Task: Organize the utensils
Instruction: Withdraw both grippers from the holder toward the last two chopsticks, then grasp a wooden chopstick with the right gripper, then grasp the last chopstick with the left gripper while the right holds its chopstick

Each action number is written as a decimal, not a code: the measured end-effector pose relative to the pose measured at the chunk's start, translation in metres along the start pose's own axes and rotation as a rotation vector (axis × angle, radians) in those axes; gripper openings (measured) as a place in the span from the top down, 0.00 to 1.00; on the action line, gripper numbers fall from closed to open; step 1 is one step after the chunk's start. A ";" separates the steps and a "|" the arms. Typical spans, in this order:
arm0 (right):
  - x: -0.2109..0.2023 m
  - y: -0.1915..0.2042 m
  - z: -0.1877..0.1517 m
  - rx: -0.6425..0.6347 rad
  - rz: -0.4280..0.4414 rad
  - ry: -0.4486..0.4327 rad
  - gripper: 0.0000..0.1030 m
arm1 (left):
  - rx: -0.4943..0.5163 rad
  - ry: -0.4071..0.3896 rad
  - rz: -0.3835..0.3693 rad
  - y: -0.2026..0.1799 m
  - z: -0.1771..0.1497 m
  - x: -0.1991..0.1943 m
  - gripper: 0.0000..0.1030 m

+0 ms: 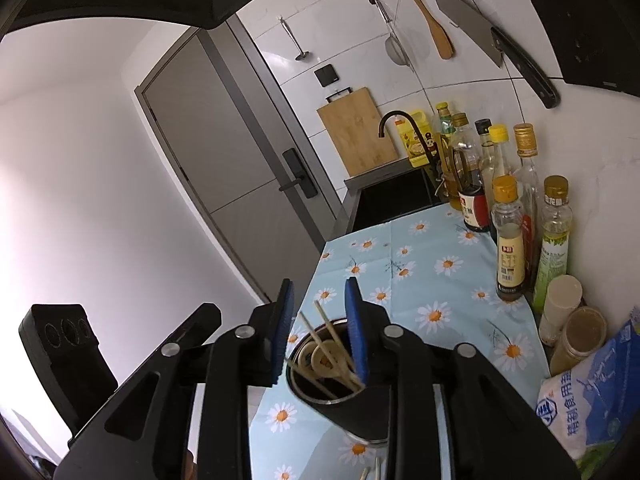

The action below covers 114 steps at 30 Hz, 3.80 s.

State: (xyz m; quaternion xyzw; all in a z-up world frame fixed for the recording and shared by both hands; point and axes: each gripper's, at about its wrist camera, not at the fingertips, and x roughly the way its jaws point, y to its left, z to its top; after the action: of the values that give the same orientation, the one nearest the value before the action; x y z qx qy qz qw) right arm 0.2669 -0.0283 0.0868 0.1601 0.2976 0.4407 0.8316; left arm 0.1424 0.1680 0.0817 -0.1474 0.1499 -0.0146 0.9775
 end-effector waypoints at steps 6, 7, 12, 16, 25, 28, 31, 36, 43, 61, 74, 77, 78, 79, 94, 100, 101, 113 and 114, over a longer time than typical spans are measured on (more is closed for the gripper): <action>-0.013 -0.004 -0.012 0.005 -0.010 0.098 0.66 | 0.000 0.080 0.055 -0.005 -0.007 -0.016 0.85; -0.014 -0.005 -0.016 0.003 -0.013 0.124 0.66 | 0.003 0.092 0.064 -0.006 -0.009 -0.017 0.85; -0.011 -0.012 -0.042 0.005 -0.034 0.249 0.63 | -0.006 0.172 0.103 -0.007 -0.027 -0.026 0.79; -0.002 -0.018 -0.068 0.011 -0.048 0.356 0.62 | -0.033 0.236 0.129 -0.002 -0.046 -0.030 0.79; 0.043 -0.032 -0.126 0.025 -0.165 0.648 0.60 | -0.132 0.445 0.176 0.022 -0.106 -0.036 0.79; 0.057 -0.035 -0.142 0.029 -0.191 0.722 0.60 | -0.159 0.484 0.185 0.027 -0.123 -0.040 0.79; 0.072 -0.033 -0.158 0.018 -0.206 0.808 0.60 | -0.183 0.520 0.187 0.031 -0.137 -0.042 0.79; 0.094 -0.029 -0.179 -0.016 -0.266 0.915 0.60 | -0.207 0.601 0.172 0.032 -0.160 -0.043 0.79; 0.112 -0.021 -0.196 -0.050 -0.329 1.031 0.67 | -0.226 0.667 0.182 0.035 -0.178 -0.048 0.73; 0.143 -0.012 -0.206 -0.147 -0.463 1.130 0.95 | -0.255 0.722 0.142 0.036 -0.191 -0.044 0.73; 0.090 -0.041 -0.177 -0.038 -0.286 1.079 0.95 | -0.204 0.784 0.180 0.008 -0.187 -0.012 0.73; 0.074 -0.048 -0.167 -0.014 -0.236 1.050 0.95 | -0.216 0.809 0.200 0.002 -0.186 0.000 0.73; 0.067 -0.053 -0.162 0.000 -0.221 1.032 0.95 | -0.219 0.814 0.210 0.000 -0.186 0.003 0.73; 0.064 -0.057 -0.158 0.009 -0.210 1.023 0.95 | -0.216 0.820 0.219 -0.002 -0.186 0.007 0.73; 0.010 -0.086 -0.133 0.090 -0.058 0.942 0.95 | -0.170 0.982 0.381 -0.023 -0.198 0.059 0.74; 0.011 -0.091 -0.137 0.089 -0.026 0.931 0.95 | -0.173 1.010 0.426 -0.022 -0.200 0.067 0.83; 0.011 -0.092 -0.137 0.091 -0.022 0.931 0.95 | -0.168 1.014 0.432 -0.023 -0.200 0.068 0.85; 0.007 -0.093 -0.134 0.085 -0.020 0.923 0.95 | -0.172 1.004 0.451 -0.025 -0.203 0.078 0.96; 0.007 -0.092 -0.133 0.086 -0.021 0.921 0.95 | -0.175 0.998 0.446 -0.025 -0.202 0.076 0.96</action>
State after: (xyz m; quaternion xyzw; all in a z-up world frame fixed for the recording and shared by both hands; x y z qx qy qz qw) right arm 0.2435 -0.0738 -0.0669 -0.0213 0.6557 0.4447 0.6098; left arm 0.1557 0.0816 -0.1170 -0.1681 0.6232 0.1371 0.7514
